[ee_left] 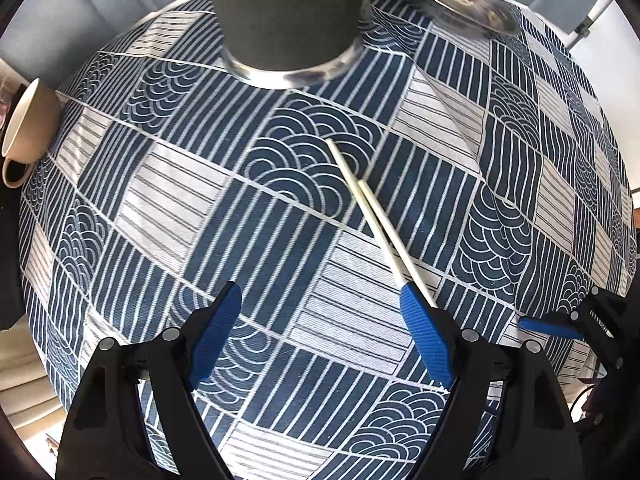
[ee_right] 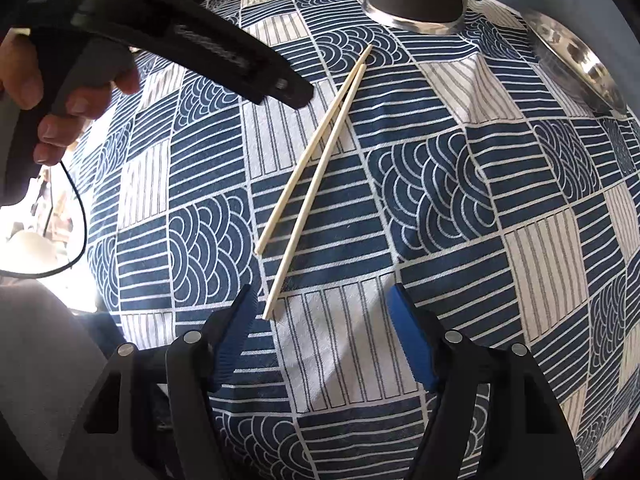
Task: Organize utensils
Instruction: 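Withdraw both open tools from the holder down to the last chopsticks, then close the left tool on a wooden chopstick while the right tool grasps another, then lift the left tool's chopstick over the black holder while the right tool carries its chopstick there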
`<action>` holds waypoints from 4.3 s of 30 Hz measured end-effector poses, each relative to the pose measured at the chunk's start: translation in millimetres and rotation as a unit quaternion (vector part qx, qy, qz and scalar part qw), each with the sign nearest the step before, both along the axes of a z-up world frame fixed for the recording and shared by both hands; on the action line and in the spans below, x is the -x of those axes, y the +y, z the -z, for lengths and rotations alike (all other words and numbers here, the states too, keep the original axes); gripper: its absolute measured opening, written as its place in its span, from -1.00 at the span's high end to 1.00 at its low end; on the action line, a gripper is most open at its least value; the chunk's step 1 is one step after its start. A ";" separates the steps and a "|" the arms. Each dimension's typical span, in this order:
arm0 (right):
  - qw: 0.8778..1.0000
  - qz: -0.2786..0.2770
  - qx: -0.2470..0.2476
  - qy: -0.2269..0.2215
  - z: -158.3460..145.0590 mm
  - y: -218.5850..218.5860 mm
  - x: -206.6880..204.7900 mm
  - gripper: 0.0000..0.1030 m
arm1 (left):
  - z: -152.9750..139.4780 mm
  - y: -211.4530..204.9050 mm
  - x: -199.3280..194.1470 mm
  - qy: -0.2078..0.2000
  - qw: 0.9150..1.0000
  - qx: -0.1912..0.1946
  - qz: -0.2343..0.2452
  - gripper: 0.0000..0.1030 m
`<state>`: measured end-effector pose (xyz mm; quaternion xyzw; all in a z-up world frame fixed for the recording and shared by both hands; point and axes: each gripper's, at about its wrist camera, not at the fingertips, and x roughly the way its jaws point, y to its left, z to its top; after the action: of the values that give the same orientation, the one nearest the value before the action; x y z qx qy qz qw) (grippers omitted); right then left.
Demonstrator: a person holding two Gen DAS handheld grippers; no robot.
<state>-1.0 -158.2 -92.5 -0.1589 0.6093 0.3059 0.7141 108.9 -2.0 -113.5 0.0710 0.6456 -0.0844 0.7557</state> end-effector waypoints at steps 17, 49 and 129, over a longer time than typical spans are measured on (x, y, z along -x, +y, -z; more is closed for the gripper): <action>0.999 -0.017 0.040 -0.032 5.6 23.6 9.8 -0.11 | 19.0 -23.2 -4.1 0.009 1.000 -0.019 0.013 -0.61; 0.996 0.040 0.003 0.075 1.4 -23.6 -20.3 0.96 | 12.7 71.4 52.3 0.034 0.999 0.005 0.006 0.90; 0.976 0.016 -0.198 -0.087 -162.8 39.2 -158.0 0.91 | -182.6 59.9 -47.0 -0.171 0.985 0.030 -0.007 0.90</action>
<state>157.0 -119.0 70.4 -0.0305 0.4747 0.3937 0.7866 155.9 57.9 69.1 0.0572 0.5041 -0.0851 0.8575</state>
